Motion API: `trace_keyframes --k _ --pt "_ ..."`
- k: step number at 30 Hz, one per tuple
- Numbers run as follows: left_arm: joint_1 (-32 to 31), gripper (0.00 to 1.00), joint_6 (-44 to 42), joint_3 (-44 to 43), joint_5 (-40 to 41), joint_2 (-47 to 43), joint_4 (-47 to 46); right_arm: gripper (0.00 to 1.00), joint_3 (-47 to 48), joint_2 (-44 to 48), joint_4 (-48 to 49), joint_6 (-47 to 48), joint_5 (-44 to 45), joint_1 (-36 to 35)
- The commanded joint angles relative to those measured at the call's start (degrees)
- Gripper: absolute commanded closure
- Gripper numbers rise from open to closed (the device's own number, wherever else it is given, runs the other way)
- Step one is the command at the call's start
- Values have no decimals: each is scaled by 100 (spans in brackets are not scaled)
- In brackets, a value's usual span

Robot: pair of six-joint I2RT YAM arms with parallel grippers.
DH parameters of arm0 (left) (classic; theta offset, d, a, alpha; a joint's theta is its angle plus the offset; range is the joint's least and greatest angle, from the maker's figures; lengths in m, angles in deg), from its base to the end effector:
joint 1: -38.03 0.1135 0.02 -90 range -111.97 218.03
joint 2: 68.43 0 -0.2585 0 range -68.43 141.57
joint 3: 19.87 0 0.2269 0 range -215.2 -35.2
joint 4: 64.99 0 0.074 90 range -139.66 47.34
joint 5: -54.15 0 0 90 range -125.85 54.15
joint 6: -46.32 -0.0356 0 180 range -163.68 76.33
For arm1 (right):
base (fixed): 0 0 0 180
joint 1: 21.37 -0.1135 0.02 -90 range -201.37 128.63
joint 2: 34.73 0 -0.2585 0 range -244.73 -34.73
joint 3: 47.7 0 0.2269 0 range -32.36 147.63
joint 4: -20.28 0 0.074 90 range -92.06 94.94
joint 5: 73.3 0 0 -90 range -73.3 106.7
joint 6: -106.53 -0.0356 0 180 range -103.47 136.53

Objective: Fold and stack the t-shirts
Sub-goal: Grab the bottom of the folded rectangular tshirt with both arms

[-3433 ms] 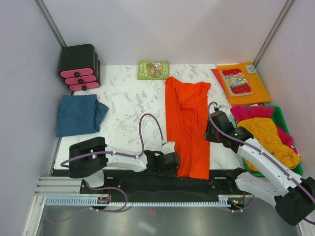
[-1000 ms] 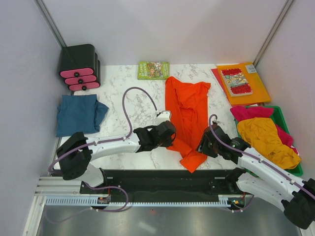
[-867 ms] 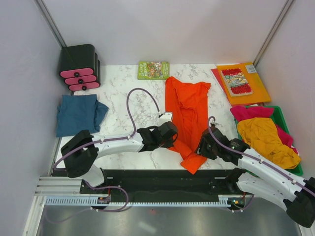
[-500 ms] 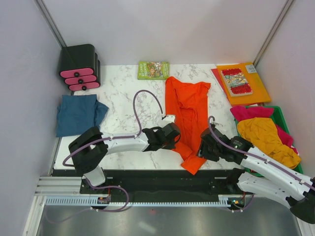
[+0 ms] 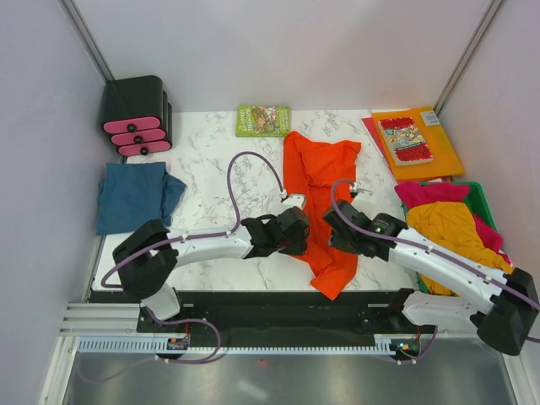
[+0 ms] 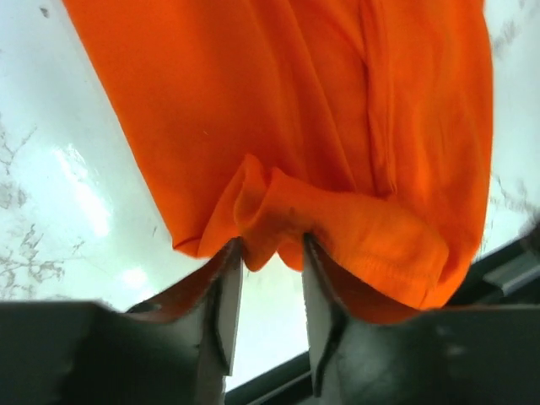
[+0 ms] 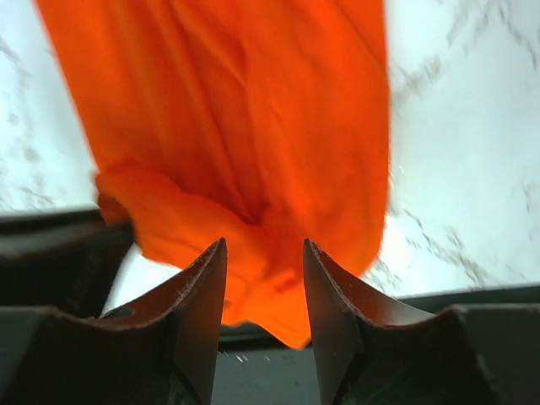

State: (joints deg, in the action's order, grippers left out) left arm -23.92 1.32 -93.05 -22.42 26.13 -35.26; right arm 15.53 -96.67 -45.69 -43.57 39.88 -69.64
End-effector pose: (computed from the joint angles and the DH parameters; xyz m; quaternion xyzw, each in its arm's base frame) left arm 0.1578 -0.2786 0.2039 0.0995 0.9320 -0.2001 0.2854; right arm 0.1242 0.1182 0.2502 0.1423 0.9462 0.0594 0.2846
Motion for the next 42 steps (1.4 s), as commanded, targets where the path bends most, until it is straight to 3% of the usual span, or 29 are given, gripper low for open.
trace_keyframes --k 1,6,9,12,13,16,18,27,36,42 --pt "-142 42 -193 72 80 -964 186 51 878 -442 475 716 757 28" --pt "34 36 -324 -86 353 -1624 590 51 1450 -1057 738 1333 583 791" --pt "569 37 -490 -253 309 -1679 609 52 1503 -1312 1229 1571 320 1695" --pt "1560 61 -851 -751 20 -995 547 53 1687 -1549 1494 1711 406 1943" --pt "1668 75 -991 -955 2 -705 547 53 1731 -1654 1547 1755 415 1953" --pt "1914 92 -1624 -1947 -16 385 529 53 1951 -1883 1609 1800 275 1953" --pt "2055 97 -1949 -2736 -68 1138 547 54 2074 -1972 1627 1808 179 1953" --pt "2599 98 -2311 -5681 -938 3470 1276 55 2241 -2191 1688 2089 -129 1953" --pt "3101 94 -1766 -7073 -1817 5158 1382 55 2066 -2341 1662 2177 -437 1953" --pt "3295 92 -1221 -7917 -2213 5915 2093 55 2136 -2358 1592 2257 -411 1944"
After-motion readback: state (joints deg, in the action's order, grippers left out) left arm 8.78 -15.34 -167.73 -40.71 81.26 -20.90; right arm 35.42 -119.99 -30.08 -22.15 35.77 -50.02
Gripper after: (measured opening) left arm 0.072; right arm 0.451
